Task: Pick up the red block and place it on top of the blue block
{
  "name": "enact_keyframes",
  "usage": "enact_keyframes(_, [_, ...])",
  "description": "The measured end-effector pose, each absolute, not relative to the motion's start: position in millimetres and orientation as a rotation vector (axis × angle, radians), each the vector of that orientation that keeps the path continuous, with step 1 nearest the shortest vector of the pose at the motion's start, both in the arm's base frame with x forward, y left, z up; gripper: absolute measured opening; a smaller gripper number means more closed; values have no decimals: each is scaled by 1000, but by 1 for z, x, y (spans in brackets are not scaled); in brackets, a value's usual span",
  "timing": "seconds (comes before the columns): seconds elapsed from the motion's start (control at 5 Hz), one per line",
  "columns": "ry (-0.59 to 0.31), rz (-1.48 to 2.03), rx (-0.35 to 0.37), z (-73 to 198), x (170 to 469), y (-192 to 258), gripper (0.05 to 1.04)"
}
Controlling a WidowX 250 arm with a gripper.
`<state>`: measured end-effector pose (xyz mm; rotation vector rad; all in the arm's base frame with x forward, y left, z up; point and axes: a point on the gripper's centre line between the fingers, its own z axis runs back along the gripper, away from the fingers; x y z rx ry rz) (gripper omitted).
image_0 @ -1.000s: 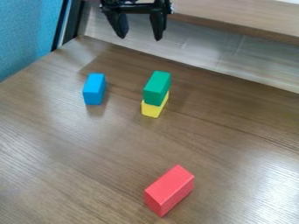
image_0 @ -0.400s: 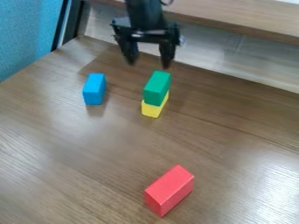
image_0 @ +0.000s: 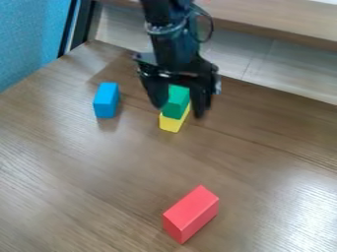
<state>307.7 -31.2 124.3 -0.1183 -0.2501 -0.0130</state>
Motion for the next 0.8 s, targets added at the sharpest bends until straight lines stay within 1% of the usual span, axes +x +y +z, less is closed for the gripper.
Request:
enact_keyframes(0.2, [-257,-71,-145,125,279,-44,1000])
enact_keyframes(0.4, [-258,-165,-132,123,259,-59,1000])
enact_keyframes(0.6, [-249,-221,-126,117,243,-67,1000])
enact_keyframes(0.8, [-244,-261,-116,108,235,-77,1000])
